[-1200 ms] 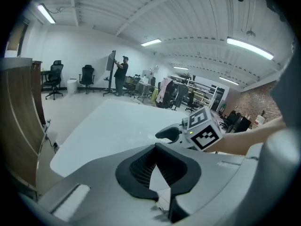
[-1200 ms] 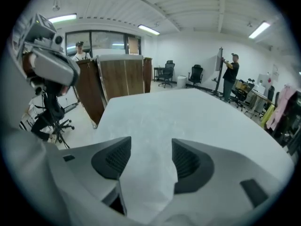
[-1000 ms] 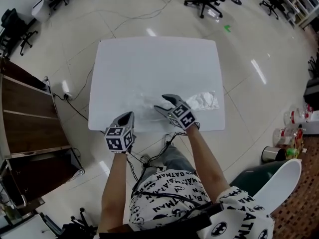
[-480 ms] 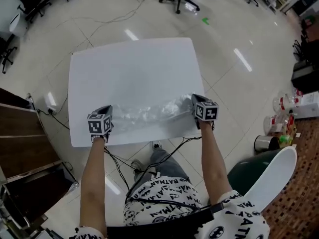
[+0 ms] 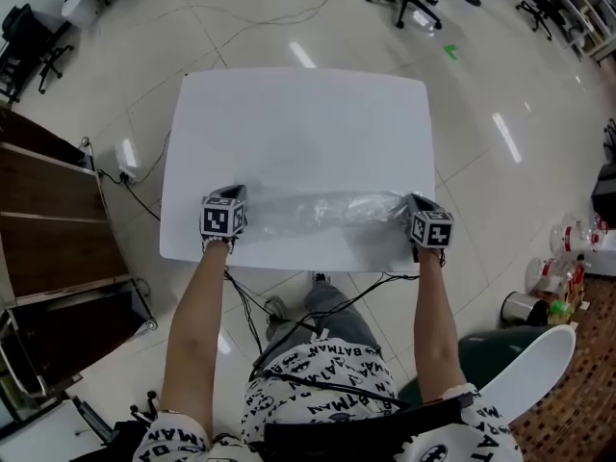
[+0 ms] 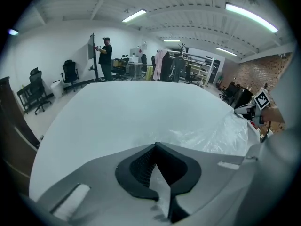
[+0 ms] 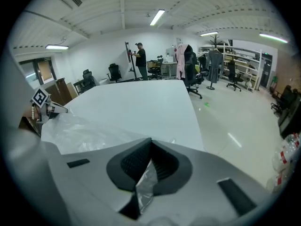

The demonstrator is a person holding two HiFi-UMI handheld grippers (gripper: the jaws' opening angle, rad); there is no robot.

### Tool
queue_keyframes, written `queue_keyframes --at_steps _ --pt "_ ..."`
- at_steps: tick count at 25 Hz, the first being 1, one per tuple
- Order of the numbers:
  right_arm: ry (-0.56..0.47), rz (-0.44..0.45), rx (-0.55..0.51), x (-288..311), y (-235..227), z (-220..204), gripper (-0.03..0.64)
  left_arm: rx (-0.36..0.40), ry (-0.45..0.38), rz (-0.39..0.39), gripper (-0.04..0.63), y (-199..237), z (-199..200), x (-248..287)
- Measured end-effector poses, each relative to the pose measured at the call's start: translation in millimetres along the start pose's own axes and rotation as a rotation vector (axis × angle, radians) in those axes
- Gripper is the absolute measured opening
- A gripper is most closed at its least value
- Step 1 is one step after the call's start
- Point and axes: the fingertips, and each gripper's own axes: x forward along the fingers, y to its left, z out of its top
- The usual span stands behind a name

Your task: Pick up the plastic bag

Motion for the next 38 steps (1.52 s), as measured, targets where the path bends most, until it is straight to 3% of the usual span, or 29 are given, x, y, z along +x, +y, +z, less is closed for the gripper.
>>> queue_keyframes --at_steps 6,9,11,13,16,18,21,25,28,33,38 --pt "-0.15 0.032 -0.044 -36.4 16.1 21.0 0.014 -0.038 -0.171 -0.075 0.005 -10.0 9.8 -64.1" --pt "-0.117 0.079 -0.098 -39.7 35.1 4.1 0.014 -0.028 -0.165 -0.084 0.005 -24.6 -15.3 -77.6" --pt "-0.078 0.113 -0.13 -32.9 49.5 -8.3 0.014 -0.076 -0.195 -0.063 0.005 -20.6 -18.2 -76.9" --pt "-0.033 0.111 -0.151 -25.5 56.3 -18.6 0.014 -0.143 -0.255 -0.042 0.005 -5.1 -2.3 -77.1" --pt "-0.058 0.083 -0.142 -25.7 55.9 -16.6 0.014 -0.14 -0.305 -0.057 0.005 8.1 33.0 -85.4" --pt "-0.09 0.058 -0.13 -27.5 51.0 -9.9 0.014 -0.117 -0.283 -0.124 0.005 -4.2 39.9 -94.4" --pt "-0.093 0.041 -0.109 -22.6 41.7 -5.9 0.014 -0.075 -0.177 -0.189 0.005 -37.6 4.4 -95.4" --pt "-0.033 0.052 -0.099 -11.7 35.9 -13.9 0.014 -0.082 -0.05 -0.097 0.006 -38.3 -55.6 -69.4" --pt "-0.01 0.044 -0.106 -13.6 34.5 -19.0 0.014 -0.068 -0.005 -0.036 0.006 -20.2 -63.4 -49.8" --pt "-0.052 0.053 -0.106 -25.9 38.5 -15.2 0.014 -0.029 -0.031 -0.037 0.005 -10.6 -37.0 -45.0" --pt "-0.051 0.083 -0.106 -41.7 48.3 -24.3 0.014 -0.071 -0.107 -0.09 0.005 -30.0 -43.1 -87.8"
